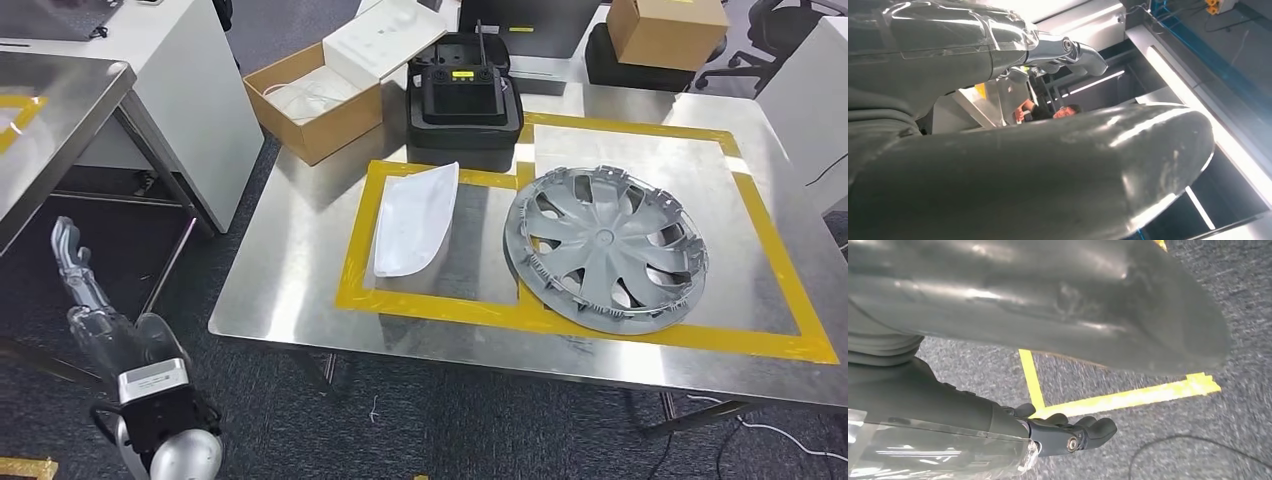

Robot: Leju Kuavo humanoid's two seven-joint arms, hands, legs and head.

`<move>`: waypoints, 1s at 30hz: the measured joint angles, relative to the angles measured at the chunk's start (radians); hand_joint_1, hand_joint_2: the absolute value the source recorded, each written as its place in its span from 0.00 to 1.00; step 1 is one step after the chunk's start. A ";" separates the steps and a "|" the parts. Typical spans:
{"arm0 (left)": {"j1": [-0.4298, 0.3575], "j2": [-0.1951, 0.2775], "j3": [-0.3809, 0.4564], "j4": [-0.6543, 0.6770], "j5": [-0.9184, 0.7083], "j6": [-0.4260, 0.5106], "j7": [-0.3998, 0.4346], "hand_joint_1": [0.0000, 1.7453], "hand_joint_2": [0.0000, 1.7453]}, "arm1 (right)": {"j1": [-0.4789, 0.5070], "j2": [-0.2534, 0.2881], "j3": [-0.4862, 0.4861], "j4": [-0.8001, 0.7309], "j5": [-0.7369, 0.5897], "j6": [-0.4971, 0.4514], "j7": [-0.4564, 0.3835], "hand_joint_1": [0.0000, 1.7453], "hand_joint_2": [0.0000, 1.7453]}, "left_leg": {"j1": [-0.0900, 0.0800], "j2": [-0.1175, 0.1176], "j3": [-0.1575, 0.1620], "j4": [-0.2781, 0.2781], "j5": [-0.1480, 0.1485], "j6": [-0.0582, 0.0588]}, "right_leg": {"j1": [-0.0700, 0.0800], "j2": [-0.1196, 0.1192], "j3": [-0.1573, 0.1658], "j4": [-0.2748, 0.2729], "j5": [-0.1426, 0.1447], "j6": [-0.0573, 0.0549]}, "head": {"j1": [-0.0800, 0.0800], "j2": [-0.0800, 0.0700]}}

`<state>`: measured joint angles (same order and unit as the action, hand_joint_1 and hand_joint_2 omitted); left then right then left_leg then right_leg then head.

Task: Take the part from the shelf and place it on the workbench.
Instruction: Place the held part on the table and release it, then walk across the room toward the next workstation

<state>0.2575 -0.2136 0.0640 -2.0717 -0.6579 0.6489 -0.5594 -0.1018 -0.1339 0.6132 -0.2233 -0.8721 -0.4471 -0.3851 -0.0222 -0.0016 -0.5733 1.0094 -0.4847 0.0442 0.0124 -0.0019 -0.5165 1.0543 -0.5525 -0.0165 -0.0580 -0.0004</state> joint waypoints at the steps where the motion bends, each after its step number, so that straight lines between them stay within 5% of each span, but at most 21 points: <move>1: -0.001 0.001 0.001 0.000 0.000 0.000 0.001 0.00 0.00 | -0.001 -0.002 0.000 0.000 0.000 0.001 -0.001 0.00 0.00 | 0.000 0.001 -0.002 -0.001 0.005 -0.002 | 0.009 -0.003 0.031 -0.051 0.009 -0.011 | -0.001 0.000; 5: -0.001 0.004 0.003 -0.003 -0.001 0.000 0.016 0.00 0.00 | -0.004 -0.006 -0.001 0.000 -0.004 0.010 -0.008 0.00 0.00 | 0.005 0.006 -0.008 -0.001 0.015 -0.021 | 0.016 -0.010 0.048 -0.111 0.038 -0.023 | 0.000 0.000; 7: -0.002 0.008 0.004 -0.005 -0.001 0.000 0.027 0.00 0.00 | -0.004 -0.003 -0.001 0.000 -0.004 0.018 -0.015 0.00 0.00 | 0.007 0.001 -0.032 0.049 -0.037 -0.034 | 0.007 -0.014 0.041 -0.133 0.063 -0.023 | -0.003 0.000; 9: -0.003 0.014 0.004 -0.005 -0.001 0.000 0.032 0.00 0.00 | -0.003 0.001 -0.001 0.000 -0.004 0.023 -0.019 0.00 0.00 | 0.018 -0.002 -0.070 0.162 -0.122 -0.049 | 0.004 -0.015 0.023 -0.134 0.079 -0.020 | -0.006 0.000; 11: -0.003 0.018 0.004 -0.005 -0.001 0.000 0.035 0.00 0.00 | -0.001 0.005 -0.001 0.000 -0.004 0.026 -0.020 0.00 0.00 | 0.030 -0.001 -0.083 0.238 -0.151 -0.065 | -0.002 -0.016 0.000 -0.124 0.088 -0.011 | -0.006 0.000; 13: -0.003 0.021 0.005 -0.005 -0.001 0.000 0.037 0.00 0.00 | -0.001 0.008 -0.002 0.000 -0.004 0.027 -0.020 0.00 0.00 | 0.042 0.003 -0.035 0.193 -0.113 -0.082 | -0.013 -0.016 -0.026 -0.105 0.094 -0.001 | -0.006 0.000; 15: -0.004 0.025 0.004 -0.005 -0.003 0.000 0.040 0.00 0.00 | -0.001 0.008 -0.002 0.000 -0.006 0.028 -0.021 0.00 0.00 | 0.052 0.008 0.046 0.074 -0.083 -0.100 | -0.022 -0.014 -0.053 -0.076 0.093 0.013 | -0.010 0.000; 17: -0.005 0.028 0.005 -0.005 -0.007 0.000 0.045 0.00 0.00 | -0.001 0.008 -0.004 0.000 -0.011 0.028 -0.022 0.00 0.00 | 0.054 0.006 0.078 0.018 -0.085 -0.091 | -0.022 -0.010 -0.071 -0.049 0.092 0.028 | -0.014 0.000; 20: -0.006 0.032 0.004 -0.005 -0.009 0.000 0.055 0.00 0.00 | 0.000 0.009 -0.007 0.000 -0.031 0.028 -0.035 0.00 0.00 | 0.052 0.003 0.064 0.025 -0.082 -0.055 | -0.024 -0.005 -0.081 -0.035 0.094 0.044 | -0.010 0.000; 22: -0.009 0.036 0.002 -0.005 -0.014 0.000 0.062 0.00 0.00 | 0.002 0.009 -0.009 0.000 -0.039 0.029 -0.046 0.00 0.00 | 0.051 0.002 0.052 0.024 -0.069 -0.038 | -0.027 -0.004 -0.104 0.019 0.049 0.052 | -0.004 0.000; 24: -0.011 0.041 -0.002 -0.005 -0.023 0.000 0.072 0.00 0.00 | 0.002 0.010 -0.012 0.000 -0.043 0.029 -0.052 0.00 0.00 | 0.046 0.000 0.036 0.024 -0.056 -0.027 | -0.028 -0.004 -0.147 0.139 -0.031 0.058 | 0.001 0.000; 26: -0.012 0.049 -0.006 -0.005 -0.030 0.000 0.079 0.00 0.00 | 0.003 0.011 -0.018 0.000 -0.045 0.030 -0.055 0.00 0.00 | 0.039 -0.001 0.020 0.024 -0.045 -0.023 | -0.027 -0.004 -0.171 0.230 -0.073 0.055 | 0.002 0.000; 27: -0.012 0.052 -0.008 -0.005 -0.031 0.000 0.081 0.00 0.00 | 0.003 0.012 -0.021 0.000 -0.046 0.030 -0.055 0.00 0.00 | 0.035 -0.002 0.014 0.025 -0.040 -0.022 | -0.025 -0.003 -0.160 0.227 -0.067 0.049 | 0.002 0.000; 30: -0.015 0.059 -0.016 -0.005 -0.032 0.000 0.081 0.00 0.00 | 0.002 0.011 -0.025 0.000 -0.047 0.030 -0.055 0.00 0.00 | 0.023 -0.005 0.006 0.025 -0.030 -0.022 | -0.009 -0.001 -0.048 0.051 0.006 0.010 | 0.001 0.000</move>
<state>0.2426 -0.1545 0.0484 -2.0770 -0.6901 0.6489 -0.4787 -0.1000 -0.1231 0.5884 -0.2228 -0.9186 -0.4170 -0.4404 0.0013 -0.0064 -0.5669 1.0340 -0.5144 0.0227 0.0039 -0.0030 -0.5642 1.1053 -0.5468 -0.0064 -0.0567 -0.0004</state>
